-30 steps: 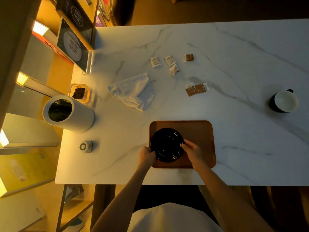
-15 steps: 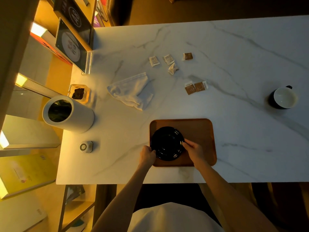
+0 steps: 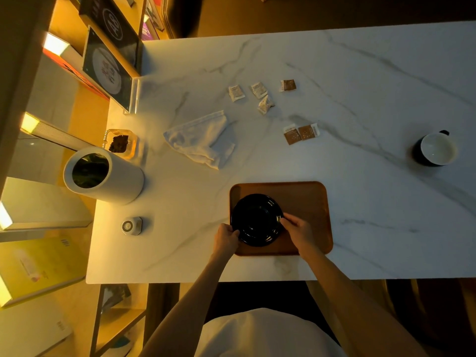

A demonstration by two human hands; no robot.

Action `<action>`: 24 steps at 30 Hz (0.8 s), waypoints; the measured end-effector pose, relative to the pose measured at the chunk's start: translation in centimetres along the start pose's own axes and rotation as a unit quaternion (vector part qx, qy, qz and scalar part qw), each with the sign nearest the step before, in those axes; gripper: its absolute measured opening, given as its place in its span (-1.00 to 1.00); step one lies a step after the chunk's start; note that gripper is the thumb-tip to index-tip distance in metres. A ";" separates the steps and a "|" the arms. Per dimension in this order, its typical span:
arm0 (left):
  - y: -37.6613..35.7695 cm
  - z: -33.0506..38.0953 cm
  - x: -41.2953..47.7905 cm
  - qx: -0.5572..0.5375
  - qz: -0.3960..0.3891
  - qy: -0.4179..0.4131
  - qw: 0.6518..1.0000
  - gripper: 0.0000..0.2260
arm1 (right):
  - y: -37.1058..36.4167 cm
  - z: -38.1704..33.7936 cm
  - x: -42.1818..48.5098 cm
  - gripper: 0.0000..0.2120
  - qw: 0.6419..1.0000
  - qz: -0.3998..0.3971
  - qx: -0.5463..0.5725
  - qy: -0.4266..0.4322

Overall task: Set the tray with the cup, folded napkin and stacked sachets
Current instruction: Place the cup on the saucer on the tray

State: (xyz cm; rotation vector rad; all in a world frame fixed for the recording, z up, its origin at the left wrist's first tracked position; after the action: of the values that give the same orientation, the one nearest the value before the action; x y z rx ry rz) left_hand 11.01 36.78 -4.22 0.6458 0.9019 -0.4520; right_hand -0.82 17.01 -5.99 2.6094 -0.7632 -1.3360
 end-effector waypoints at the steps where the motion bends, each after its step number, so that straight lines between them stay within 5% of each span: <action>1: 0.0 0.2 0.0 0.022 -0.001 -0.010 1.000 -0.81 | 0.1 -0.1 -0.1 -0.63 1.000 -0.004 -0.008 0.003; 5: 0.2 2.0 -0.5 0.132 0.048 -0.084 0.986 -0.75 | 0.7 -0.6 -0.5 -0.57 0.999 -0.030 -0.038 0.015; 10: -0.7 7.0 -1.9 0.278 0.099 -0.219 0.930 -0.71 | 4.3 -1.1 -1.5 -0.60 0.996 0.014 -0.071 0.045; 18: -9.5 16.9 -3.6 0.272 0.050 -0.336 0.900 -0.76 | 18.0 0.0 -2.9 -0.88 0.986 0.149 0.062 0.045; 24: -22.8 24.8 -4.1 0.235 0.011 -0.397 0.887 -0.70 | 32.1 1.3 -0.1 -0.89 0.967 0.229 0.105 0.035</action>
State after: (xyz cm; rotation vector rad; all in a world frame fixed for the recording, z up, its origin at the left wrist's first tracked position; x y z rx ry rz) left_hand 8.99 3.71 3.13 0.8150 -0.0100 -0.8476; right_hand -14.21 -10.59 3.55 2.3883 -1.4549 -1.0713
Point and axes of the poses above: each hand's wrist, its own x-axis towards the middle knuckle, its own y-axis out of the back of the hand, z = x × y, the point moved 4 cm from there along x, towards the middle knuckle, and after that the axes turned 10 degrees about -x, right-handed, at the moved point
